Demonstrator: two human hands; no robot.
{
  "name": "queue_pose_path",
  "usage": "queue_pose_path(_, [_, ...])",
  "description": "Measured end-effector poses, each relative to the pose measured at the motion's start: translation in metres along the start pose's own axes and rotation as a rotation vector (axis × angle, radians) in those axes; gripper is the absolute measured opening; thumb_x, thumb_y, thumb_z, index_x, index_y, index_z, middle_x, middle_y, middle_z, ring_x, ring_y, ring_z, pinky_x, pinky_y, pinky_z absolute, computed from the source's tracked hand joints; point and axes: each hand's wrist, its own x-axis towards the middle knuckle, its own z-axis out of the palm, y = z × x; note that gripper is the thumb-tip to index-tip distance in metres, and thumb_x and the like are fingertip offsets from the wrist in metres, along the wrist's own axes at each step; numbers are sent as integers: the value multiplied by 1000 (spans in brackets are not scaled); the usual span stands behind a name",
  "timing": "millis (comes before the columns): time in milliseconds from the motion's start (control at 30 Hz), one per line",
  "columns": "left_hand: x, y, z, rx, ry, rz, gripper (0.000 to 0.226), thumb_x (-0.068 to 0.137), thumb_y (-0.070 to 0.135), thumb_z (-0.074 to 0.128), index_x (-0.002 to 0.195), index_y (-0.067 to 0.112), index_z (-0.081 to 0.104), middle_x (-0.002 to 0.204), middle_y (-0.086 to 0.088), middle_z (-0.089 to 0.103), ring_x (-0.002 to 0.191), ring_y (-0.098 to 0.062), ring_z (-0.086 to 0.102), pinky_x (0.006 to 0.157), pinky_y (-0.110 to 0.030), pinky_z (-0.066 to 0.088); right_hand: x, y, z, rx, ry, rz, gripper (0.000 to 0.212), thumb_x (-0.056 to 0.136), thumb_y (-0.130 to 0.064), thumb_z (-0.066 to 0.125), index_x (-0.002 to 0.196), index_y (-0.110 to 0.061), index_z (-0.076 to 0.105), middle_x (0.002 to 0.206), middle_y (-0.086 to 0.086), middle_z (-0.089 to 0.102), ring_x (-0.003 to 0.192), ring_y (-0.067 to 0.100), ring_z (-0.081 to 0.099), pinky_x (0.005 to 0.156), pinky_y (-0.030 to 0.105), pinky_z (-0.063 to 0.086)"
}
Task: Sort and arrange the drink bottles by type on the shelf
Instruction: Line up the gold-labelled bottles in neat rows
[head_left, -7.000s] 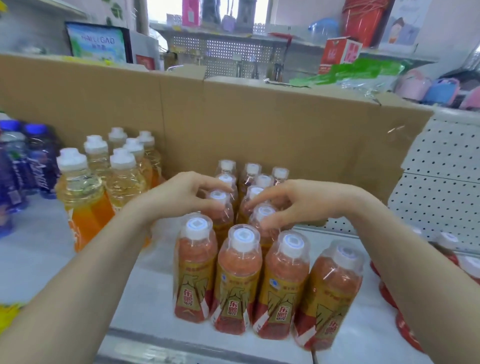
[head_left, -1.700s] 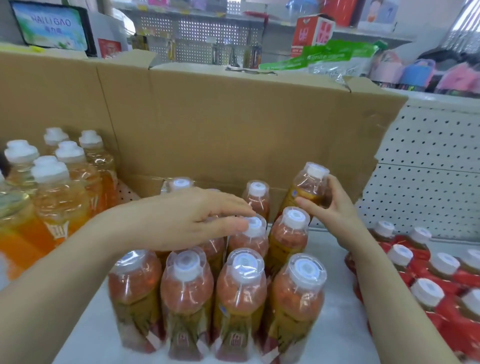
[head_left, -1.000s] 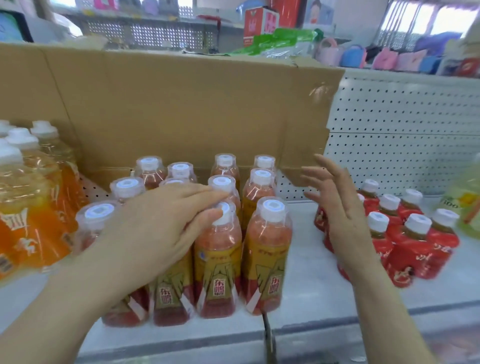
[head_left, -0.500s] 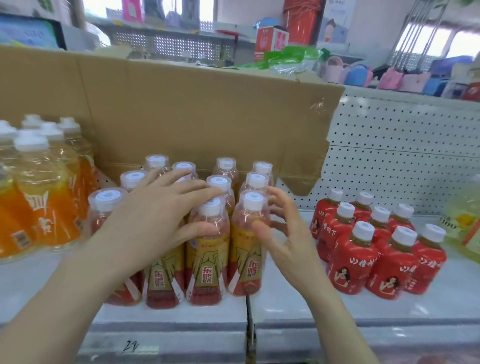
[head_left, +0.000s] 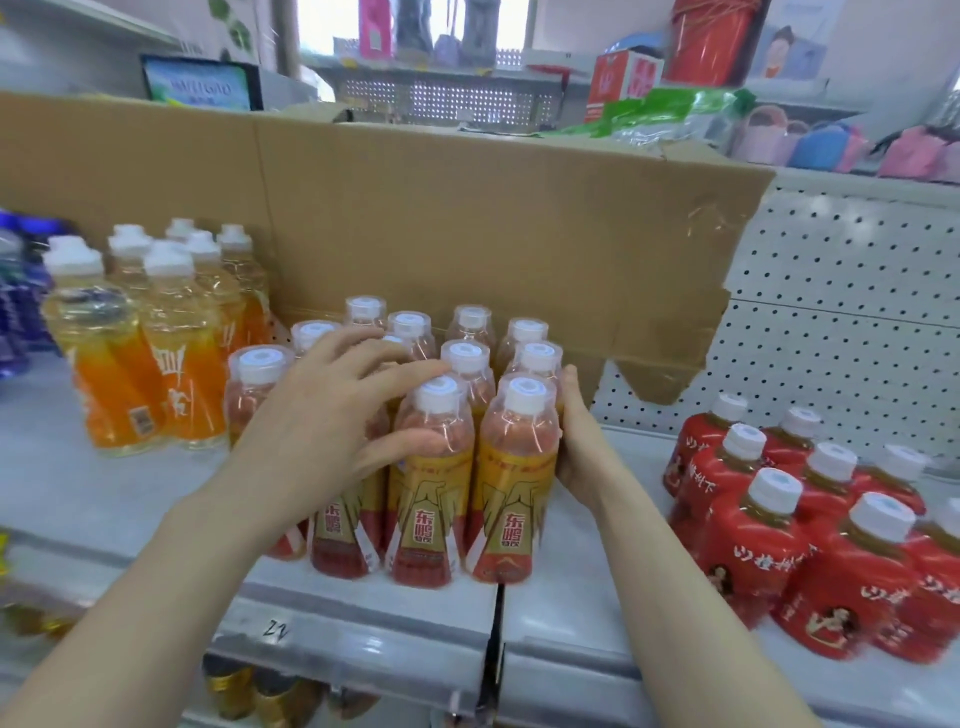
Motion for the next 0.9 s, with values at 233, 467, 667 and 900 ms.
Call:
queue_pose_path(233, [-44,-9,1,-163,371,-357,93,82,63,63,154,16,28,160,-11,22,153,-28,8,123,-45,13,-86,-20,11,-13,152,-453,62,89,-83,26,140,-51,40,144,-14,50,136,3,45,108,29,38])
queue_pose_path(467, [-81,-16,28,-728,165,-724,143,51,55,80,154,35,-16,166,11,3,151,-10,8,123,-42,15,-122,25,57,-212,212,-657,46,100,-44,60,142,-34,45,132,-22,60,121,-6,57,94,10,47])
queue_pose_path(667, [-77,-18,46,-723,216,-673,139,55,59,79,153,37,-16,166,7,-4,153,-12,-2,123,-50,14,-123,27,76,-227,375,-684,48,101,-45,54,146,-32,42,133,-23,57,122,-9,54,94,9,44])
queue_pose_path(900, [-87,-4,59,-529,166,-624,163,46,61,89,147,32,-36,162,5,-27,148,-8,-20,119,-37,2,-145,51,97,-499,413,-546,148,54,-53,96,158,-47,-10,158,-21,18,148,3,23,120,33,28])
